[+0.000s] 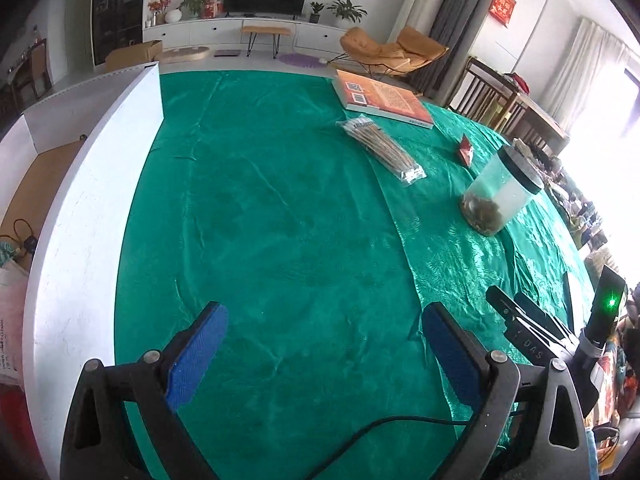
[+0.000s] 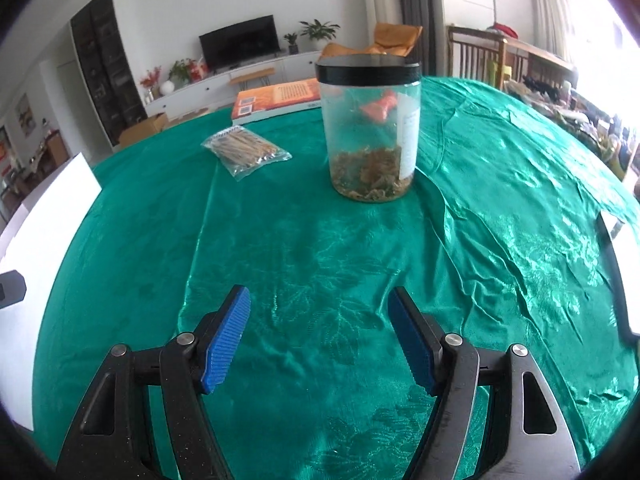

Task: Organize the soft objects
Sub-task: 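Move the left tool over the cotton swab bag while the right tool moves toward the red snack packet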

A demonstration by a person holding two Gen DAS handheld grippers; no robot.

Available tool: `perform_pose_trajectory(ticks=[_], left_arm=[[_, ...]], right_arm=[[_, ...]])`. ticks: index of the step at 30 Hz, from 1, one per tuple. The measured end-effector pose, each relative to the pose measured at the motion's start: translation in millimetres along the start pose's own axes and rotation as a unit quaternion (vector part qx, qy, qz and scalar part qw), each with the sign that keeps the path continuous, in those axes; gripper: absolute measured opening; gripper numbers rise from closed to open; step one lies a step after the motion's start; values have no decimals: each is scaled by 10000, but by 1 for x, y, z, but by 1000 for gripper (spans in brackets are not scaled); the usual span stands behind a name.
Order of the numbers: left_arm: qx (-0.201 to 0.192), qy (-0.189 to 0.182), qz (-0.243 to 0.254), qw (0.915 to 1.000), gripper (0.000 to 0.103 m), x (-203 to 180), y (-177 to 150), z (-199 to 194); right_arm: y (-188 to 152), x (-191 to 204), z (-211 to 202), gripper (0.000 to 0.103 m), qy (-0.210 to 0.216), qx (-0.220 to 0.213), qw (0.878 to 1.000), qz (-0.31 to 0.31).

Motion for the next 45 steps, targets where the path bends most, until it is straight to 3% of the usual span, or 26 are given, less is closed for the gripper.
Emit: perform_pose_trajectory(ticks=[6, 13, 16, 19, 22, 24, 28, 31, 36, 38, 42, 45], left_arm=[[95, 88, -313, 9994, 97, 18, -4, 12], [111, 164, -91, 9998, 97, 15, -5, 19], [97, 216, -155, 9996, 97, 20, -1, 23], [67, 211, -301, 9993, 97, 24, 5, 27], [78, 248, -342, 9991, 97, 25, 9, 32], [123, 300, -319, 9990, 97, 26, 11, 36], [107, 362, -271, 9989, 97, 28, 14, 37], [112, 430, -285, 9986, 97, 31, 13, 42], [377, 221, -434, 9981, 97, 25, 6, 58], [375, 184, -413, 9983, 97, 21, 10, 59], [186, 40, -706, 9973, 97, 17, 42, 68], [471, -409, -1083, 9922, 97, 1, 84, 98]], right_arm=[[-5, -14, 5, 74, 73, 149, 9992, 359], [9, -24, 0, 74, 406, -48, 9983, 413], [34, -58, -5, 74, 55, -435, 9987, 255], [60, -120, 10, 74, -252, -503, 9959, 711], [86, -168, 45, 76, -197, -245, 9928, 1152], [103, -175, 74, 76, -40, 17, 9947, 1029], [117, -150, 112, 74, 399, 279, 9987, 154], [113, -117, 109, 73, 796, 252, 9947, -600], [92, -57, 94, 73, 1445, 253, 9745, -1697], [81, -42, 91, 73, 1323, 316, 9686, -2083], [64, -46, 72, 73, 1108, 493, 9802, -1564], [46, -46, 48, 73, 1249, 475, 9854, -1053]])
Point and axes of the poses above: each gripper's, at about its wrist camera, not at the fingertips, and z roughly the way its jaws point, x to its left, y to its top, the point moved 7 cm from there along z, roughly the way its jaws point, and after that the axes turned 2 degrees about -z, right-handed, at the moved point
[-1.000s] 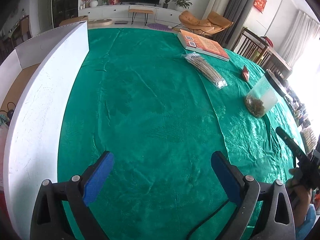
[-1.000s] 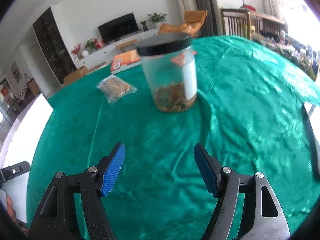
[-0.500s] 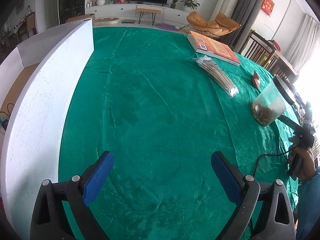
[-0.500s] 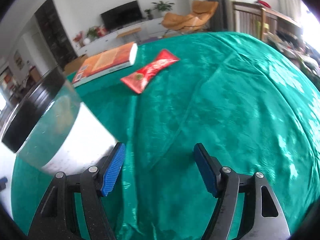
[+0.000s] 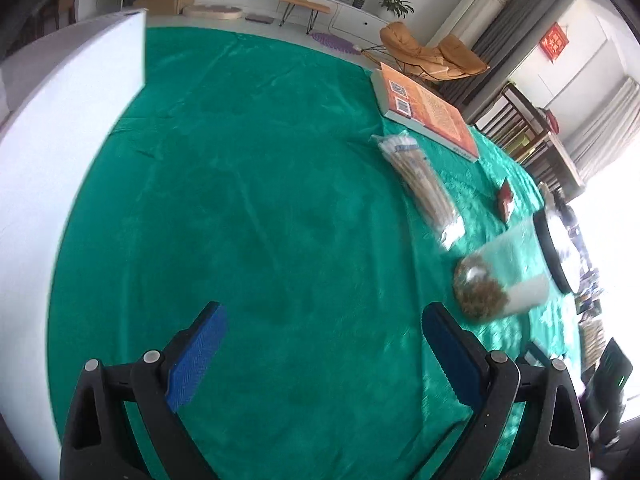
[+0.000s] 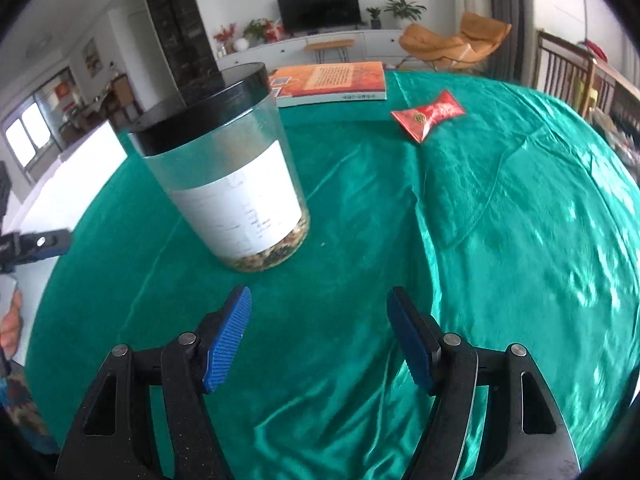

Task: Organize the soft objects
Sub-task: 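Move the left tool over the cotton swab bag while the right tool moves toward the red snack packet, then grasp the cotton swab bag with the left tool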

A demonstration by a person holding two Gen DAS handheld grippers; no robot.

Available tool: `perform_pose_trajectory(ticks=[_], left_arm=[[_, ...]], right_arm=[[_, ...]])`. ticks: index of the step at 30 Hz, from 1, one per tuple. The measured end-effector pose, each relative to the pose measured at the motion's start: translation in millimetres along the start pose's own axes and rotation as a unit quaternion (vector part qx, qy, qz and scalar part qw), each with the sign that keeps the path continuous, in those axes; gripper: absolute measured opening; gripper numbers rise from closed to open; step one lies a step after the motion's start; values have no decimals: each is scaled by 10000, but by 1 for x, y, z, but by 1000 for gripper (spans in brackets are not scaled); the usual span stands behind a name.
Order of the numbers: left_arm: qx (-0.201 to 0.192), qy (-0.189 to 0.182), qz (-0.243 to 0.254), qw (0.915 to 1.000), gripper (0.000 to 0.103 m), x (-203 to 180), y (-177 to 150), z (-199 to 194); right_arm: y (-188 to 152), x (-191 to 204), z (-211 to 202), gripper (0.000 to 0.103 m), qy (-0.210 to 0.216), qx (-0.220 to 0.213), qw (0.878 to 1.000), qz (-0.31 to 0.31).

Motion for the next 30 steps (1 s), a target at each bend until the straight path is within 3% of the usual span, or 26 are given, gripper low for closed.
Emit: perform_pose_trajectory(ticks=[3, 6, 9, 13, 18, 21, 23, 26, 30], left_arm=[[394, -487, 77, 9980, 97, -43, 43, 37], [676, -474, 228, 9963, 97, -81, 79, 74], [858, -298, 210, 9956, 97, -105, 100, 105], [1027, 267, 524, 9930, 97, -123, 105, 139], [962, 1155, 1239, 9808, 99, -121, 97, 164], [1021, 1418, 2087, 9622, 100, -121, 85, 171], [1133, 1354, 2559, 9504, 103, -117, 79, 168], [1224, 1304, 2479, 9521, 103, -91, 82, 159], [939, 1261, 2307, 9602, 103, -67, 89, 147]], right_arm=[[-20, 7, -10, 74, -76, -83, 9996, 251], [-26, 4, -13, 73, -322, -59, 9987, 378], [-21, 1, -19, 74, -348, -276, 9981, 428], [-25, -4, -6, 75, -389, 9, 9980, 495], [-27, 4, -5, 75, -434, 37, 9986, 283], [-27, 2, -4, 75, -389, 24, 9987, 321], [-27, 1, -5, 75, -354, 7, 9987, 376], [-27, 1, -5, 75, -364, 5, 9986, 380], [-27, 1, -4, 75, -391, 12, 9986, 354]])
Point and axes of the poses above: each gripper's, at about its wrist camera, not at the fingertips, and z roughly the way its jaws point, x to its left, y to its top, the point moved 7 cm from there along z, roughly the way its jaws point, and after that the axes turned 2 degrees about -z, right-handed, at the moved point
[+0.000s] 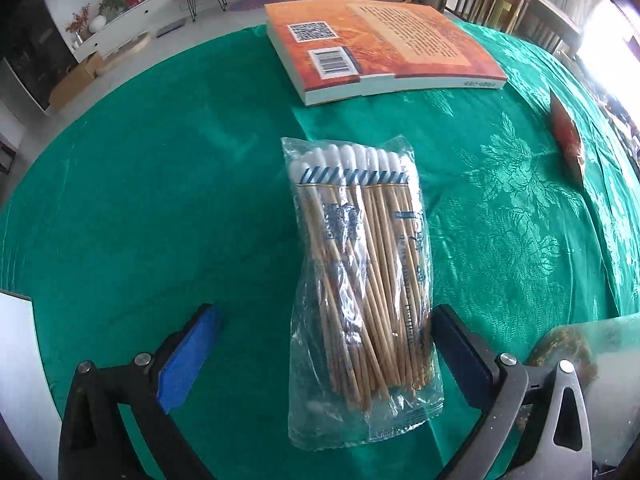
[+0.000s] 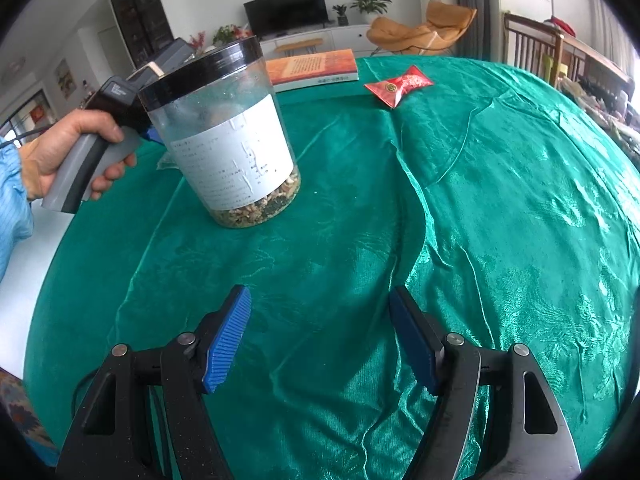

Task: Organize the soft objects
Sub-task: 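Grasp the cotton swab bag with the left tool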

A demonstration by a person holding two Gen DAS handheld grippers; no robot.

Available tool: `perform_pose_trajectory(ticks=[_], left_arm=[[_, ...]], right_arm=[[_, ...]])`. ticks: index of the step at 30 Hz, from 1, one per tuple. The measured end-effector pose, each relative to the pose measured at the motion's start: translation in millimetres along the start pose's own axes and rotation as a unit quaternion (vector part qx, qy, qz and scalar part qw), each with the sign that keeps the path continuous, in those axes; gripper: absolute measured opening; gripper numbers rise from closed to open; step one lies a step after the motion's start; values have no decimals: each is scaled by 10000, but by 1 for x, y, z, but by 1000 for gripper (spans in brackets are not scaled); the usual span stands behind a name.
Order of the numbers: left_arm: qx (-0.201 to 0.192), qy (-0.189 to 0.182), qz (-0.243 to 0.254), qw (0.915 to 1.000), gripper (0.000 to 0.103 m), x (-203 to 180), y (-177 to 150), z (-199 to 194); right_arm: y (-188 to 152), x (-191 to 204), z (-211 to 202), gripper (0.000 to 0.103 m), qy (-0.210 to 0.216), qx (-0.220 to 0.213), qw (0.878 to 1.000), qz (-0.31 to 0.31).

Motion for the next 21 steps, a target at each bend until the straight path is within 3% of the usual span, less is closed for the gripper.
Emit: perform_pose_trajectory(ticks=[6, 8, 10, 13, 17, 21], left_arm=[[-542, 30, 138, 9984, 101, 2, -9, -6], [-767, -64, 201, 9968, 87, 0, -8, -13], [-959, -93, 316, 9948, 52, 1, -8, -20], [-951, -166, 272, 9950, 33, 5, -15, -30], [-845, -154, 112, 9962, 32, 11, -45, -47], [-807, -130, -78, 9966, 32, 16, -109, -78]], right_arm=[[1, -1, 0, 76, 37, -16, 10000, 34], [0, -1, 0, 77, 35, -11, 10000, 25], [1, -1, 1, 78, 33, -9, 10000, 12], [1, -1, 1, 78, 47, -16, 10000, 26], [2, -2, 1, 78, 116, -41, 9999, 95], [3, -3, 1, 78, 168, -65, 9997, 160]])
Point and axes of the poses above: each gripper's, at about its wrist camera, not at the fingertips, and z roughly the way its jaws point, x to its left, y to its top, the point moved 7 cm from there along z, roughly the way its jaws point, and after that the axes turned 2 degrees about -z, right-handed, at the moved point
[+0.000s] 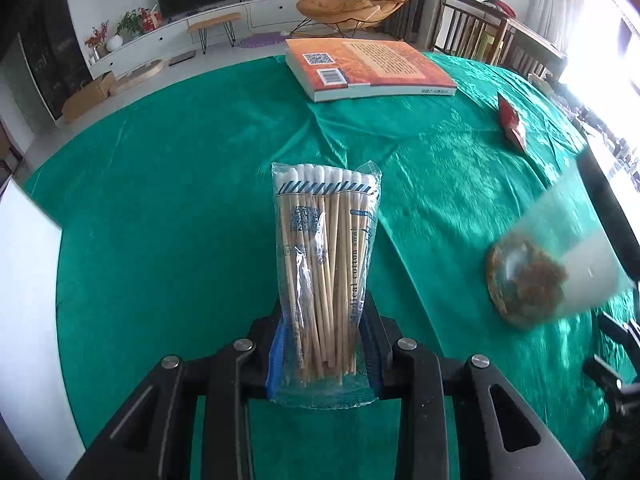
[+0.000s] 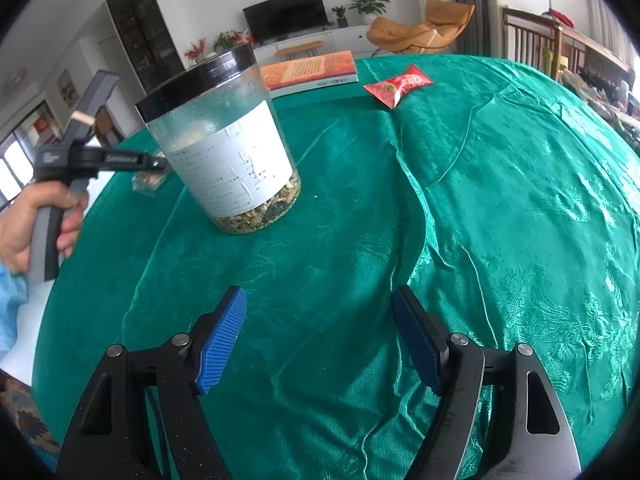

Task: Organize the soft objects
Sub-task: 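Grasp the cotton swab bag with the left tool, then grasp the red snack packet with the right tool while the left tool holds the swab bag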

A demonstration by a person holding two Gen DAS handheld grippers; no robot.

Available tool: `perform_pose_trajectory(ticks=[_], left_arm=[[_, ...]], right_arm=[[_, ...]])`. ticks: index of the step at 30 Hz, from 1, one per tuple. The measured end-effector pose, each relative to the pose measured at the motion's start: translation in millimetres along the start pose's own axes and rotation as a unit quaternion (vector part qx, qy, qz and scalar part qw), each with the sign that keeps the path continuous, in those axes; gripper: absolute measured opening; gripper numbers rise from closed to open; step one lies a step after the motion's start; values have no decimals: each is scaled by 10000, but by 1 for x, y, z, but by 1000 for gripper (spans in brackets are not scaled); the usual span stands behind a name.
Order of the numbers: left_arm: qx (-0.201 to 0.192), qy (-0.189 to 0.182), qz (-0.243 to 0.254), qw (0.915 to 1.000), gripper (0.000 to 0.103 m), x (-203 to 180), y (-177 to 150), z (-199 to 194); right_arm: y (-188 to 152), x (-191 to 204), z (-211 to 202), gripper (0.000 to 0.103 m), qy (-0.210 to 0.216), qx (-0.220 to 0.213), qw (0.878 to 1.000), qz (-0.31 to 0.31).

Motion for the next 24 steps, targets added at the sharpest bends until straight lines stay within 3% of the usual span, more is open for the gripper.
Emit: perform_pose_trajectory(ticks=[2, 3, 4, 6, 8, 17, 24], left_arm=[[-33, 40, -88, 9999, 37, 1, -30, -16], [-49, 62, -145, 9999, 52, 0, -43, -19], [-73, 101, -197, 9997, 76, -2, -54, -19], [-178, 285, -206, 9992, 101, -1, -66, -16], [-212, 521, -82, 9984, 101, -4, -69, -8], [-630, 296, -244, 9973, 103, -1, -54, 0], [-639, 301, -246, 9972, 103, -2, -53, 2]], right_arm=[[0, 0, 0, 78, 12, -7, 10000, 14], [0, 0, 0, 78, 11, -7, 10000, 13], [0, 0, 0, 78, 7, -8, 10000, 8], [0, 0, 0, 78, 9, -7, 10000, 9], [0, 0, 0, 78, 14, -8, 10000, 14], [0, 1, 0, 78, -6, -2, 10000, -8], [-1, 2, 1, 80, -8, 13, 10000, -40]])
Point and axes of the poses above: each gripper's, at about its wrist camera, not at the fingertips, and z roughly the way its jaws point, x to its left, y to its top, the point moved 7 cm from there along z, roughly the way its jaws point, and after that the axes turned 2 degrees about -z, right-handed, at the moved point
